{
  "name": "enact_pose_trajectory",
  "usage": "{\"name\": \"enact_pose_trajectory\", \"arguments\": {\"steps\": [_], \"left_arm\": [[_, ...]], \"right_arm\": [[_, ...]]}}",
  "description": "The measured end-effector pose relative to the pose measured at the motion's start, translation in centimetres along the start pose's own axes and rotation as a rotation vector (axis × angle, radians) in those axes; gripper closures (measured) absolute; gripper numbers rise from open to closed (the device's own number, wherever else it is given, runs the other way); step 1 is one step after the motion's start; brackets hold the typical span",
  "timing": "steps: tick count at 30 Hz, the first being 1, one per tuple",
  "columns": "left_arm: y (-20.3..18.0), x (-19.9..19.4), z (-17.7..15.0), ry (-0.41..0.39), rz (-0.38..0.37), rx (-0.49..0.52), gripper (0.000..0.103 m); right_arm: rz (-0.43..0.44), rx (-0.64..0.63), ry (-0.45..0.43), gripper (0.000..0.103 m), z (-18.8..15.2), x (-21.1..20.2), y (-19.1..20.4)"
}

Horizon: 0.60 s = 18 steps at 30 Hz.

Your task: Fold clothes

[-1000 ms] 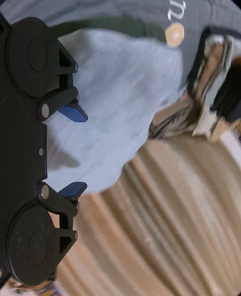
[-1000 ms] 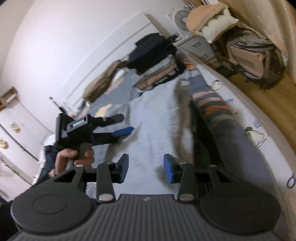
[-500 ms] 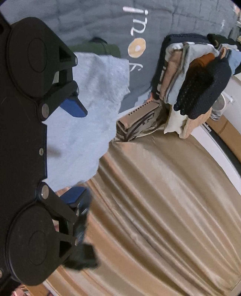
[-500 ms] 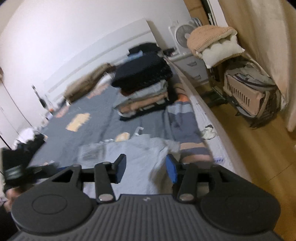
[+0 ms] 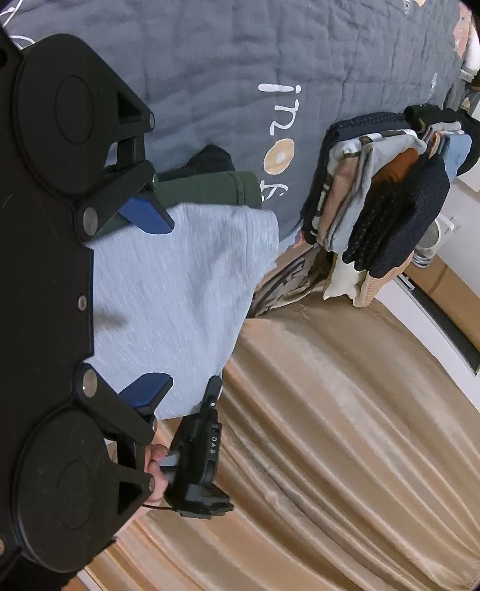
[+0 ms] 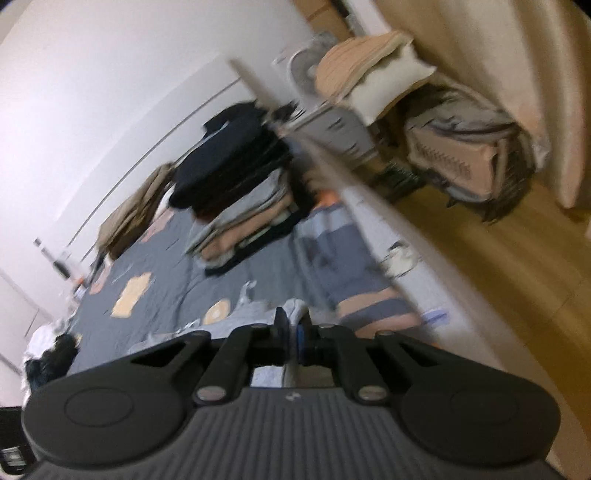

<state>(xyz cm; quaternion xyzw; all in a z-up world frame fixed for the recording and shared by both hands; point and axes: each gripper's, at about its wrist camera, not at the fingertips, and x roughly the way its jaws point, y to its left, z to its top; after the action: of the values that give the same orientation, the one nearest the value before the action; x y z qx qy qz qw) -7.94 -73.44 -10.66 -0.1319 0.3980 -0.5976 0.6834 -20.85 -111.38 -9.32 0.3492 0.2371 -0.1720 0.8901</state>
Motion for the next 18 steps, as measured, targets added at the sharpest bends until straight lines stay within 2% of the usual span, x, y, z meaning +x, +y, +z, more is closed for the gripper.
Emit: {"name": "enact_pose_trajectory", "arguments": {"steps": [2,5,7,9,11,14,18], "left_arm": [[-0.2,0.4,0.4,0.002,-0.036,-0.008,0.022],[-0.3,2.0,1.2,0.030,-0.139,-0.034,0.022],[0.0,3.6,2.0,0.037,-0.158,-0.046,0.022],[1.3,5.6,2.7,0.069,-0.141,-0.088,0.022],[2.9,7.0,3.4,0.063,-0.076,-0.114,0.022],[5.5,7.0,4.4,-0.022,-0.050,-0.195,0.022],[6.0,5.2,4.8,-0.120,-0.029,-0.217,0.022]], "right_arm": [[-0.009,0.005,0.011,0.098,-0.2,0.3,-0.7],[0.005,-0.015,0.034,0.095,-0.4,0.9,-0.8],[0.011,-0.036,0.036,0.094,-0.5,0.6,-0.4],[0.005,-0.042,0.047,0.093,-0.2,0.1,-0.2],[-0.007,-0.069,0.036,0.092,-0.2,-1.6,0.3],[0.027,-0.100,0.021,0.092,-1.4,-4.5,0.9],[0.098,-0.087,0.040,0.091,-4.8,-7.4,0.8]]}}
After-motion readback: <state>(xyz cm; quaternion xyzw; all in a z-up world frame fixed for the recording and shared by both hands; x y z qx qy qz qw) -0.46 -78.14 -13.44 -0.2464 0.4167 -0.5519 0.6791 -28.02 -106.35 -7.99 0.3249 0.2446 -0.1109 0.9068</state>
